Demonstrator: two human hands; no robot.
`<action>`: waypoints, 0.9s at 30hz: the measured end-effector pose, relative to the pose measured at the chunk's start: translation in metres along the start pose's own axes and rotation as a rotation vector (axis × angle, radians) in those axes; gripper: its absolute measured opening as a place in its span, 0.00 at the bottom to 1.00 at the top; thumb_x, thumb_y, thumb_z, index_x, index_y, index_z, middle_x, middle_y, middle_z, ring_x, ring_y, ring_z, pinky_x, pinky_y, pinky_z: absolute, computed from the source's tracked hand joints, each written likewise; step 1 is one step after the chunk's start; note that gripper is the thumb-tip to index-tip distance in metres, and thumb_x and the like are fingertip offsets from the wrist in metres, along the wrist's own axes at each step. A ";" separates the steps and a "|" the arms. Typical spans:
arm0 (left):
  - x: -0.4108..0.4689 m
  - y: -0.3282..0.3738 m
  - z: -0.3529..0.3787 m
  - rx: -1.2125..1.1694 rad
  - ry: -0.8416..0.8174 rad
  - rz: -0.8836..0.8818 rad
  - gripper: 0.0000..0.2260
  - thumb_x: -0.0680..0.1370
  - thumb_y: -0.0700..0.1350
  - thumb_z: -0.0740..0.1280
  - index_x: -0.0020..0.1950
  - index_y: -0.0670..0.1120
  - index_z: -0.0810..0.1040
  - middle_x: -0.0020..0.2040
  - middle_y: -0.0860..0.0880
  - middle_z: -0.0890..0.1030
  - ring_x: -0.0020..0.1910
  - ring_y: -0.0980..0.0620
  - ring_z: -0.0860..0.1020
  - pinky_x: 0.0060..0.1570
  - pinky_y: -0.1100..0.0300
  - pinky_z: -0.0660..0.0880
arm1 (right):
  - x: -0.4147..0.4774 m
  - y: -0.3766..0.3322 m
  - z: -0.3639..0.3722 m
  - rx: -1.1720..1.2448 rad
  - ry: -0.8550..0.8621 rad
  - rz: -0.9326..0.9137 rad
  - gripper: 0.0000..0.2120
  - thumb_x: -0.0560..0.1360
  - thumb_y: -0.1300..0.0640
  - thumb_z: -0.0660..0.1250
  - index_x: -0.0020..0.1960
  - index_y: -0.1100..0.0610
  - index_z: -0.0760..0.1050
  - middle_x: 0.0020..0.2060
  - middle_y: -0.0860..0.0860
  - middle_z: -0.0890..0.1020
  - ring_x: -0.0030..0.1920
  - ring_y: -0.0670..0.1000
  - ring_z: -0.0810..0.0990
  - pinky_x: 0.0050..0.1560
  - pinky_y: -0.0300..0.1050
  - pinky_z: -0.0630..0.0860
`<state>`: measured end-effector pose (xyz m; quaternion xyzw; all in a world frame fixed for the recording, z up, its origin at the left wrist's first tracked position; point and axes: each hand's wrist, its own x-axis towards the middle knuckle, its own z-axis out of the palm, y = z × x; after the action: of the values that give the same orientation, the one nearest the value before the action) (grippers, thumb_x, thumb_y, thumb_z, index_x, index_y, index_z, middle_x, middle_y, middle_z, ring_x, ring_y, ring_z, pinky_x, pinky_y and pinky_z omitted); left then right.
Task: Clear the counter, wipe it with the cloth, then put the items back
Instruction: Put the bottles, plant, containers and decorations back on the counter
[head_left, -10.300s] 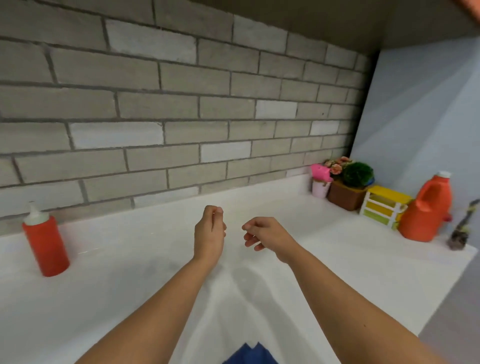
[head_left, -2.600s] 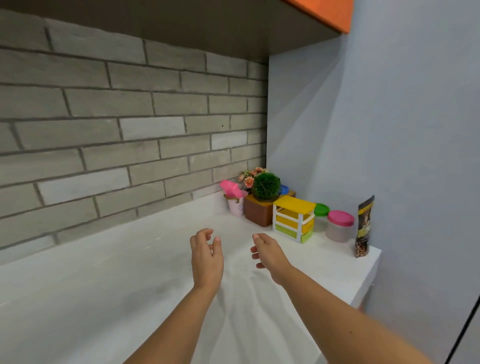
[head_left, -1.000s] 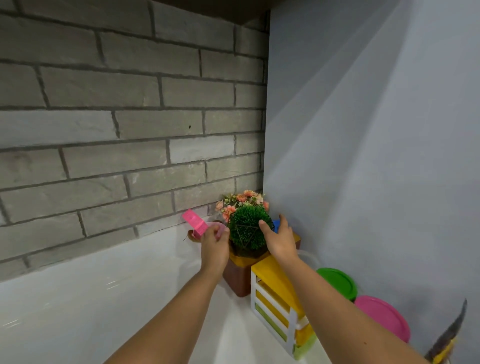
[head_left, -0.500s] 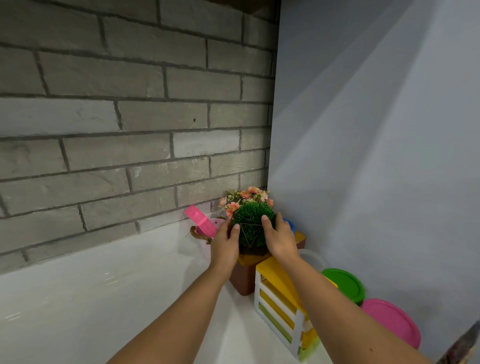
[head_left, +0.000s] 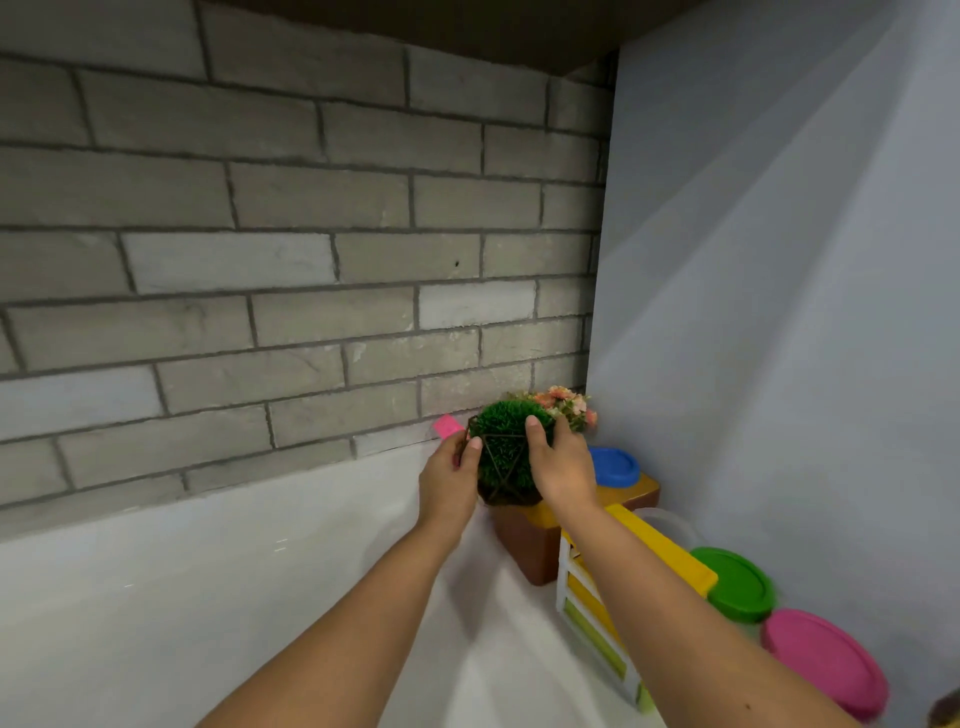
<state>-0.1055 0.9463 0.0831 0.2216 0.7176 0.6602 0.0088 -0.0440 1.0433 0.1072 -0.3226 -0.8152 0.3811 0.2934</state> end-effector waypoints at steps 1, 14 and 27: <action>-0.003 0.001 -0.009 0.003 0.013 -0.007 0.15 0.80 0.47 0.60 0.65 0.44 0.74 0.59 0.45 0.78 0.58 0.47 0.75 0.61 0.47 0.73 | -0.004 -0.005 0.005 0.009 -0.006 -0.010 0.30 0.81 0.44 0.51 0.75 0.62 0.55 0.71 0.62 0.65 0.71 0.61 0.62 0.69 0.54 0.63; -0.065 -0.006 -0.195 0.015 0.210 -0.094 0.13 0.80 0.49 0.61 0.63 0.47 0.73 0.56 0.51 0.75 0.58 0.48 0.75 0.62 0.46 0.72 | -0.127 -0.106 0.100 0.160 -0.227 -0.098 0.28 0.81 0.44 0.50 0.76 0.57 0.54 0.71 0.57 0.67 0.70 0.59 0.67 0.67 0.53 0.67; -0.184 -0.002 -0.429 0.038 0.419 -0.102 0.13 0.80 0.47 0.61 0.63 0.44 0.73 0.53 0.51 0.75 0.55 0.50 0.75 0.61 0.47 0.73 | -0.323 -0.231 0.206 0.195 -0.388 -0.230 0.26 0.80 0.44 0.51 0.72 0.59 0.61 0.65 0.58 0.74 0.64 0.60 0.72 0.62 0.55 0.72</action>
<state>-0.0716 0.4809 0.0848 0.0430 0.7263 0.6769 -0.1114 -0.0629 0.5964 0.1091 -0.1186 -0.8471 0.4768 0.2023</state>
